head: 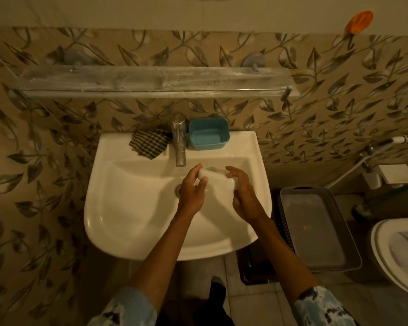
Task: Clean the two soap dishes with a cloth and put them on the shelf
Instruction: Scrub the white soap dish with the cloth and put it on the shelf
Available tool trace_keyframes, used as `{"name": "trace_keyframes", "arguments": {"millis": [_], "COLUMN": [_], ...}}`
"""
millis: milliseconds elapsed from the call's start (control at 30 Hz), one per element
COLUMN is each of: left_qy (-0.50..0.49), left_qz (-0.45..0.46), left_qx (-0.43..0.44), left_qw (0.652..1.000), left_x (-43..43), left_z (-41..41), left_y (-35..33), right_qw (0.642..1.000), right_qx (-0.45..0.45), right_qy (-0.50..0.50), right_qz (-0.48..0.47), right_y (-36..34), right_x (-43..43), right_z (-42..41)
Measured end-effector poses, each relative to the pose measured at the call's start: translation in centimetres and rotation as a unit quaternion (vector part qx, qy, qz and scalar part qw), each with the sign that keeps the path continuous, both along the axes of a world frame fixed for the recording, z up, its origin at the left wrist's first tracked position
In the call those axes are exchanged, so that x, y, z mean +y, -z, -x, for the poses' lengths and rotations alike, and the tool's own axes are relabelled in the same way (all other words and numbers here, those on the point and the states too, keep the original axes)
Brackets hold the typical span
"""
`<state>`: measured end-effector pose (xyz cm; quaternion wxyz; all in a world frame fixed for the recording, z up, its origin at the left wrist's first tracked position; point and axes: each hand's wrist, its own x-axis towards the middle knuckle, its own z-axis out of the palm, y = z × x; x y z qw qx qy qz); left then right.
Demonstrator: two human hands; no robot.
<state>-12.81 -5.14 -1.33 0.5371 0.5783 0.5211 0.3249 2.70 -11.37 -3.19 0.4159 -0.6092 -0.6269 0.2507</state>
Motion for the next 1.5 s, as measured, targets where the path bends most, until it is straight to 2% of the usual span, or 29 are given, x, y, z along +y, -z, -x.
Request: {"name": "trace_keyframes", "arguments": {"millis": [100, 200, 300, 433, 500, 567, 633, 667, 700, 767, 800, 867, 933, 1067, 1133, 1200, 1233, 1300, 1333, 1433, 1500], "left_qy": [-0.008, -0.003, 0.008, 0.057, -0.002, -0.126, -0.210, -0.220, -0.212, -0.136, -0.075, 0.037, 0.084, 0.057, 0.034, 0.005, -0.022, -0.094, -0.116, -0.105, -0.055], "left_qz": [0.013, 0.020, 0.034, 0.045, 0.037, 0.054, 0.007, -0.038, -0.080, -0.137, -0.163, -0.200, -0.204, -0.230, -0.243, -0.222, -0.203, -0.149, -0.131, -0.132, -0.137], "left_qx": [0.014, 0.038, 0.044, 0.044, 0.014, 0.026, 0.108, 0.164, 0.208, 0.260, 0.285, 0.346, 0.422, 0.542, 0.561, 0.542, 0.496, 0.337, 0.269, 0.183, 0.144], "left_qw": [1.000, 0.999, 0.998, 0.996, 0.999, 0.990, 0.972, 0.961, 0.951, 0.946, 0.942, 0.916, 0.879, 0.806, 0.791, 0.810, 0.844, 0.925, 0.947, 0.969, 0.978], "left_x": [0.4, 1.0, 1.2, 2.4, 4.0, 6.5, 9.5, 11.1, 12.6, 15.1, 16.1, 17.8, 18.8, 19.3, 19.0, 18.4, 17.8, 16.2, 15.1, 10.1, 6.4], "left_z": [-0.2, 0.3, 0.7, 2.9, 5.1, 7.3, 8.8, 9.2, 9.3, 9.1, 8.9, 8.4, 8.0, 7.2, 7.4, 7.8, 8.0, 8.5, 8.8, 9.3, 8.2], "left_y": [0.4, 1.1, 1.3, 1.2, 0.7, 0.2, 0.0, 0.0, 0.0, 0.0, 0.2, 1.0, 2.0, 3.6, 3.7, 3.4, 3.0, 1.6, 0.8, -1.9, -3.4], "right_qw": [0.999, 0.989, 0.959, 0.900, 0.861, 0.830, 0.796, 0.767, 0.730, 0.654, 0.634, 0.624, 0.623, 0.626, 0.621, 0.608, 0.602, 0.595, 0.595, 0.593, 0.612], "right_qx": [0.039, 0.083, 0.144, 0.283, 0.354, 0.398, 0.450, 0.497, 0.553, 0.649, 0.675, 0.691, 0.690, 0.684, 0.692, 0.710, 0.718, 0.731, 0.735, 0.748, 0.736], "right_qy": [0.003, 0.033, 0.062, 0.011, 0.028, 0.055, 0.067, 0.074, 0.084, 0.092, 0.087, 0.077, 0.073, 0.064, 0.061, 0.054, 0.055, 0.055, 0.056, 0.062, 0.062], "right_qz": [0.033, 0.120, 0.235, 0.331, 0.363, 0.388, 0.400, 0.398, 0.394, 0.377, 0.367, 0.356, 0.361, 0.369, 0.364, 0.351, 0.344, 0.330, 0.321, 0.291, 0.283], "right_y": [0.2, 0.5, 1.3, 2.2, 2.8, 3.3, 3.7, 3.9, 3.9, 3.8, 3.8, 3.9, 4.3, 4.5, 4.0, 3.5, 3.1, 2.3, 1.8, 0.7, 0.2], "right_x": [0.3, 0.7, 1.6, 1.6, 1.6, 1.7, 1.8, 1.8, 1.8, 1.8, 1.8, 1.8, 1.7, 1.4, 1.3, 1.3, 1.3, 1.6, 1.7, 2.6, 3.2], "right_z": [0.1, 0.3, 0.5, 0.5, 0.6, 0.8, 1.1, 1.3, 1.4, 1.6, 1.6, 1.7, 1.6, 0.9, 0.6, 0.2, 0.1, 0.1, 0.2, 1.1, 2.0]}}
